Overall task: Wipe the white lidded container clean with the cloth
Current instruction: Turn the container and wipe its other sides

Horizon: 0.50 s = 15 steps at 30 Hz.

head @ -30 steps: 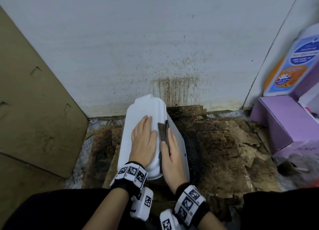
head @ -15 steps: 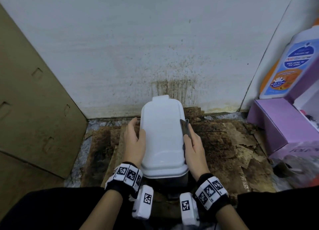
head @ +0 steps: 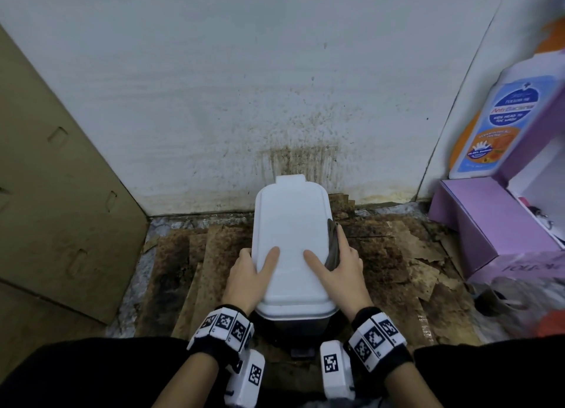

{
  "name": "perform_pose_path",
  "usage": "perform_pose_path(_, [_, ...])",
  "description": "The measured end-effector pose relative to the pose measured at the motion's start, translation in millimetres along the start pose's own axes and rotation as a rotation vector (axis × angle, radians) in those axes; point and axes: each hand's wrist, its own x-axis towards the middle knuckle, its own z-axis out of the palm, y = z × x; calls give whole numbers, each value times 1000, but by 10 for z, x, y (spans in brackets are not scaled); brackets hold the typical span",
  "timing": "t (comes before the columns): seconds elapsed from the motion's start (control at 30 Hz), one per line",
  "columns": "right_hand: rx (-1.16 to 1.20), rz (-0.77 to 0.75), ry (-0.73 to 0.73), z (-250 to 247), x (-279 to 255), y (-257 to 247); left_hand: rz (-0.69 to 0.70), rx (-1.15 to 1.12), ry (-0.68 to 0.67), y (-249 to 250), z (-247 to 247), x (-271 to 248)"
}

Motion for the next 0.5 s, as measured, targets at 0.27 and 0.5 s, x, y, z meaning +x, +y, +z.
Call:
perform_pose_path(0.27, [106, 10, 219, 145, -249, 28, 138, 17, -106, 122, -140, 46])
perform_pose_path(0.5, [207, 21, 333, 439, -294, 75, 218, 190, -111, 89, -157, 298])
